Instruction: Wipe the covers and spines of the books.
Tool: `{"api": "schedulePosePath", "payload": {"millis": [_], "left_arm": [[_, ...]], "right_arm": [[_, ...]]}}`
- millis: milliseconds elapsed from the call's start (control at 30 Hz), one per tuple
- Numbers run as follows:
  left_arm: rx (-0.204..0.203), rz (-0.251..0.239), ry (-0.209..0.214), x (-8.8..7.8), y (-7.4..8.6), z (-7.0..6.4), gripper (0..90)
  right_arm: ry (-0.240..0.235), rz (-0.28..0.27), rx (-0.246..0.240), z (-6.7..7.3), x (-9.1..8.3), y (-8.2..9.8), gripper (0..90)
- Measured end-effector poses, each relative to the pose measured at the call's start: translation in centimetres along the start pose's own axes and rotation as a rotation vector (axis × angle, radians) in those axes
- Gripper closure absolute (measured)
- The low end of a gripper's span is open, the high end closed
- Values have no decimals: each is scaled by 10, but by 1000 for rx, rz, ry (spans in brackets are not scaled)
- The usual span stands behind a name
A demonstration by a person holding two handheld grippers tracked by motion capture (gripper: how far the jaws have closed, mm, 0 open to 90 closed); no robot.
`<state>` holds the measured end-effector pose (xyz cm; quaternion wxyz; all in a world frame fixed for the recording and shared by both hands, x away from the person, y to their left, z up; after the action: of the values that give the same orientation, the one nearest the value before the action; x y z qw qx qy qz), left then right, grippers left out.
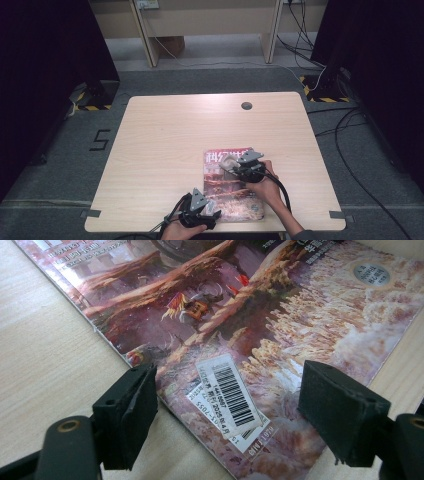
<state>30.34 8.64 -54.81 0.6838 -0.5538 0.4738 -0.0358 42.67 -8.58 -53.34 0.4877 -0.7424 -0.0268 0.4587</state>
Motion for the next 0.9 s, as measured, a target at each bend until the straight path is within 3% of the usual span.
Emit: {"api": "schedulePosePath", "payload": {"millis": [167,500,633,667,800,900], "left_arm": [[9,-5,-2,0,0,0,222],[35,-12,-7,0,0,-2,223],[60,-15,-13,0,-1,-3,226],[59,-18,-12,0,-1,-3,229],[66,-12,-4,0,-1,-2,230],[70,-18,-7,0,-1,-2,232]], "right_arm": [[25,-7,28,-11,2,1,698],[141,-30,125,-56,6,7,682],[202,-28,107,-66,9,5,685],[202,-26,125,-66,10,4,687],[203,-19,91,-59,10,3,723],[143,-16,90,-48,9,2,728]]}}
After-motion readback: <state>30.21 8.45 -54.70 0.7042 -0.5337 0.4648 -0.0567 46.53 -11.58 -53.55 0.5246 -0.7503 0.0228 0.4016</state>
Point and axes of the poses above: each handheld gripper's, and its own axes: x roughly forward along the jaws, y roughly out of its underside, z roughly to its left, the point moved 5 cm from there along x, roughly forward along the jaws, and after that the axes turned 4 degrees about -z, right-handed, at the moved point
